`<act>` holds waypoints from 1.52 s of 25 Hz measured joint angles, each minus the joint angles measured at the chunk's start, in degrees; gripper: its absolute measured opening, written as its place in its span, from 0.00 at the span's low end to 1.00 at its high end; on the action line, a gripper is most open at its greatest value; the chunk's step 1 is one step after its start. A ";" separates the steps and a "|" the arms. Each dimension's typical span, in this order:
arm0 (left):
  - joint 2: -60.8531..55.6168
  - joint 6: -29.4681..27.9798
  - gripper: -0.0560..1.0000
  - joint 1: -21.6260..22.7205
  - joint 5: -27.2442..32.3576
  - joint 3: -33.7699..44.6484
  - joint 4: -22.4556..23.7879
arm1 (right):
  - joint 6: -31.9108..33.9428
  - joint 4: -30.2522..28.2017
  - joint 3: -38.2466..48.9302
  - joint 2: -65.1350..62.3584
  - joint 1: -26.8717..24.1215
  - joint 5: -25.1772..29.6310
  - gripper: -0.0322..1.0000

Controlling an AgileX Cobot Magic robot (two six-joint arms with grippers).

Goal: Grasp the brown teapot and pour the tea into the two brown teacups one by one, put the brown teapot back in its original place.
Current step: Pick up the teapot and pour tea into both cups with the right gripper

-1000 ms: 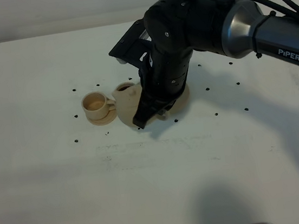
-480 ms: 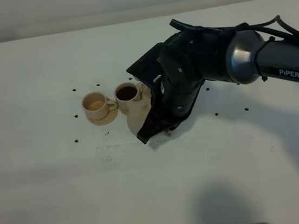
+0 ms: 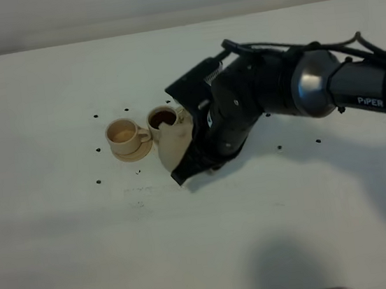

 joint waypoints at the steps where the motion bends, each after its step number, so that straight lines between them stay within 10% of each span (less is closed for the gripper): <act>1: 0.00 0.00 0.50 0.00 0.00 0.00 0.00 | 0.00 0.51 0.82 0.18 0.00 -0.81 0.11; 38: 0.00 0.00 0.50 0.00 0.00 0.00 0.00 | -7.24 -12.37 -4.34 -6.38 2.47 5.77 0.11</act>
